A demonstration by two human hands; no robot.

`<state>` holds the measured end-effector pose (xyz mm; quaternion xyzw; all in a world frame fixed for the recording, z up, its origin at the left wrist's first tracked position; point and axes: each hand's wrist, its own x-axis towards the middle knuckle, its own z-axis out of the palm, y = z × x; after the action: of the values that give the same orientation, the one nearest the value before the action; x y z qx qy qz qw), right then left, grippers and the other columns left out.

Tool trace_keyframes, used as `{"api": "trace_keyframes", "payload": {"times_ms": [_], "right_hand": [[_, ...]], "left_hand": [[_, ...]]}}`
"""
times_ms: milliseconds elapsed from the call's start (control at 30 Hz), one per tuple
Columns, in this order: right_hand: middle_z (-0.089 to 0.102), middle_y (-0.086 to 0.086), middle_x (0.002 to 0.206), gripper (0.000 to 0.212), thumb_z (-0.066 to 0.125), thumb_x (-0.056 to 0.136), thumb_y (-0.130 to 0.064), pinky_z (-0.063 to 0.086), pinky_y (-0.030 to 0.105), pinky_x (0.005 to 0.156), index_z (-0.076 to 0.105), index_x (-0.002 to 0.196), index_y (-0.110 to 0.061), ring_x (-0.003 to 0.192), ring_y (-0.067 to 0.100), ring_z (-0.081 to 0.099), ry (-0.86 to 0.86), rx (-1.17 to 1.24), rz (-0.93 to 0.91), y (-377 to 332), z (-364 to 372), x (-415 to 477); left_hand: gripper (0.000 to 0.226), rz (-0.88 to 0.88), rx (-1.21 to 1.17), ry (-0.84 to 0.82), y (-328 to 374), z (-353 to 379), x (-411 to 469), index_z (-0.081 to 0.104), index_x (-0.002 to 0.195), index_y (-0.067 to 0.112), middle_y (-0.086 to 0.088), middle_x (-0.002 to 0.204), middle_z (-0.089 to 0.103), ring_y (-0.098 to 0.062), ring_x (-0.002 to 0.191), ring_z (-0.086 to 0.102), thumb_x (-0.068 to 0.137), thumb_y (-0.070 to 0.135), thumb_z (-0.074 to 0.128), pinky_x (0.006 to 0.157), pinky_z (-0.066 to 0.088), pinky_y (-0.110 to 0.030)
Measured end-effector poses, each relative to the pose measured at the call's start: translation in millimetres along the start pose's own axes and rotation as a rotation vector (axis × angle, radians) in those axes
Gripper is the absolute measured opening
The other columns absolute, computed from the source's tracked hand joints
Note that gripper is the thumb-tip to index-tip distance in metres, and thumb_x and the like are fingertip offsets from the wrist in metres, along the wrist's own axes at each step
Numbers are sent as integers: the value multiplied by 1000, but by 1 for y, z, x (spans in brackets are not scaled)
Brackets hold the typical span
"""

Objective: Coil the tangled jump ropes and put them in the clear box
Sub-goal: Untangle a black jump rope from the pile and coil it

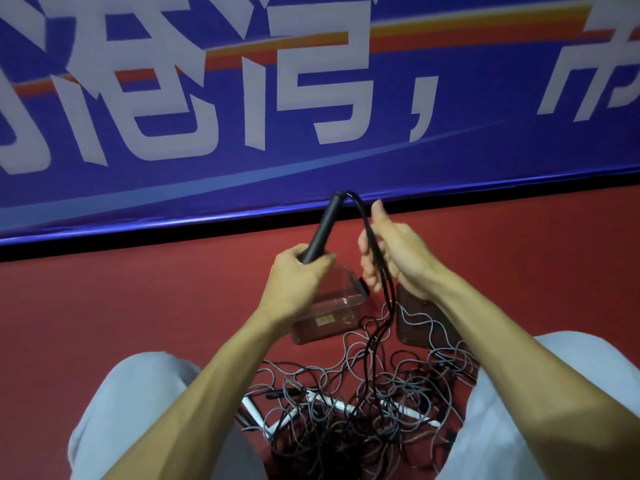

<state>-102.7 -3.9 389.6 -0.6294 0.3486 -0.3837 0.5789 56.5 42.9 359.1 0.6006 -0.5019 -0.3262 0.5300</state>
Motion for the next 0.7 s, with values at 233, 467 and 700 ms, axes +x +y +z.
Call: {"api": "trace_keyframes", "payload": {"times_ms": [233, 467, 700], "right_hand": [[68, 7, 71, 14, 50, 99, -15, 56, 30, 69, 53, 85, -15, 68, 19, 67, -386, -598, 19, 28, 23, -2], [75, 0, 77, 14, 58, 96, -27, 44, 23, 52, 59, 87, -17, 58, 13, 54, -547, -811, 142, 38, 28, 1], [69, 0, 71, 16, 53, 98, -22, 53, 32, 68, 58, 83, -19, 67, 16, 67, -487, -909, 25, 27, 9, 0]], "left_hand": [[28, -278, -726, -9, 18, -27, 6, 45, 77, 19, -12, 100, 70, -7, 34, 24, 93, 38, 59, 33, 24, -15], [28, -255, -771, 77, 14, -38, 13, 46, 80, 17, -10, 79, 67, -9, 37, 29, 95, 38, 56, 33, 24, -17], [27, -222, -406, 288, -11, -41, 29, 44, 86, 14, -4, 63, 39, -9, 38, 28, 90, 29, 66, 36, 23, -19]]}}
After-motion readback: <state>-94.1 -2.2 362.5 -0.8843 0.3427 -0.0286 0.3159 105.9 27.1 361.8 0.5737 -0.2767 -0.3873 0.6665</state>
